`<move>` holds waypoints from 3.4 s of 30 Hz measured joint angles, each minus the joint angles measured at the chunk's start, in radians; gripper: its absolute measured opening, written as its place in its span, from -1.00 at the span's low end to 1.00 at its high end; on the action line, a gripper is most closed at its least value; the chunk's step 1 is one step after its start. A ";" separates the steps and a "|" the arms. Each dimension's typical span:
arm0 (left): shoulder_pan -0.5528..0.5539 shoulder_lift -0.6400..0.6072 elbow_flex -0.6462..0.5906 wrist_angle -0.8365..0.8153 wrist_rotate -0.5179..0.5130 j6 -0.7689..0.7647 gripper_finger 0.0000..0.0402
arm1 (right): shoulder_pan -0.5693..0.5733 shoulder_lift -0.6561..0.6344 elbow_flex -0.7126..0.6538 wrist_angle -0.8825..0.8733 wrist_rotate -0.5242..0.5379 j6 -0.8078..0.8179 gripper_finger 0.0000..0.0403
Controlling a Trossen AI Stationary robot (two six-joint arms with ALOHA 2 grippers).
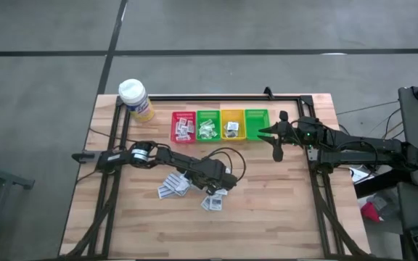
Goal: Pick & Place First Aid Supplies
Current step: Put the alcohol pad into the yellow bin
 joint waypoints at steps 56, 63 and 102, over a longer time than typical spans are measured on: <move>0.011 -0.016 -0.108 0.080 0.036 0.055 -0.82 | 0.000 -0.001 0.000 -0.020 0.001 -0.001 -0.55; 0.011 -0.021 -0.095 0.074 0.034 0.056 -0.84 | 0.000 -0.001 0.000 -0.020 0.001 -0.004 -0.51; 0.033 -0.200 -0.027 0.080 -0.143 0.102 -1.00 | 0.000 0.000 0.000 -0.022 0.000 0.000 -0.50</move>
